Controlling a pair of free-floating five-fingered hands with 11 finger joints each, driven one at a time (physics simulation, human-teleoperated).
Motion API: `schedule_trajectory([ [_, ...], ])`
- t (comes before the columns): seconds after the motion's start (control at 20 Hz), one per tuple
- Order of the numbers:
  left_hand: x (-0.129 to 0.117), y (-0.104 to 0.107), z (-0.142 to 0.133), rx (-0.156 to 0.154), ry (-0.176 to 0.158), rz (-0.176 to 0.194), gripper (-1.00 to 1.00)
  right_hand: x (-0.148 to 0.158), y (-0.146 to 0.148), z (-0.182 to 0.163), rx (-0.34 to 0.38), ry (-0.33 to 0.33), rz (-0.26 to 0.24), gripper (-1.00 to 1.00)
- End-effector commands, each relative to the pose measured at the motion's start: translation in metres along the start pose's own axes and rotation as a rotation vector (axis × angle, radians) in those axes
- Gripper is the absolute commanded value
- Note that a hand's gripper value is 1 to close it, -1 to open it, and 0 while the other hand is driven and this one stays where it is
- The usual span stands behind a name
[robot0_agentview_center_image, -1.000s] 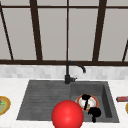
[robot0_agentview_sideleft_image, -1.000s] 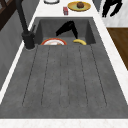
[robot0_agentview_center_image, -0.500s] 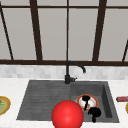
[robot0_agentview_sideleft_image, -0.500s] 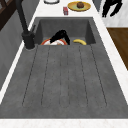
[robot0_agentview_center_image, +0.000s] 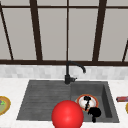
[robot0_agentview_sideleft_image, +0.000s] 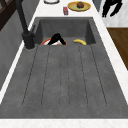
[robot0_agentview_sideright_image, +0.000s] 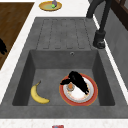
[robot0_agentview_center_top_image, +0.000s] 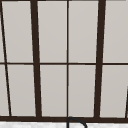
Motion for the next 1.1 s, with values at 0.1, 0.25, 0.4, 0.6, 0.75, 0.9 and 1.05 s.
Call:
schedule_trajectory([
  [0.1,-0.032,-0.001,0.004,-0.034,0.036,0.075,-1.0,0.0,0.0,0.0,0.0,0.0,0.0,0.0],
  [0.25,-0.022,0.001,0.004,-0.052,0.028,0.056,1.0,0.0,0.0,0.0,0.0,0.0,0.0,0.0],
  [0.4,-0.013,0.01,-0.008,-0.049,0.037,0.014,1.0,0.0,0.0,0.0,0.0,0.0,0.0,0.0],
  [0.6,-0.019,0.01,-0.017,-0.064,0.063,-0.104,1.0,0.0,0.0,0.0,0.0,0.0,0.0,0.0],
  [0.75,-0.011,0.014,-0.013,-0.032,0.052,-0.151,1.0,0.0,0.0,0.0,0.0,0.0,0.0,0.0],
  [0.9,-0.003,0.026,-0.01,-0.039,0.038,-0.208,1.0,0.0,0.0,0.0,0.0,0.0,0.0,0.0],
  [1.05,0.013,0.044,-0.008,-0.087,0.001,-0.185,1.0,0.0,0.0,0.0,0.0,0.0,0.0,0.0],
])
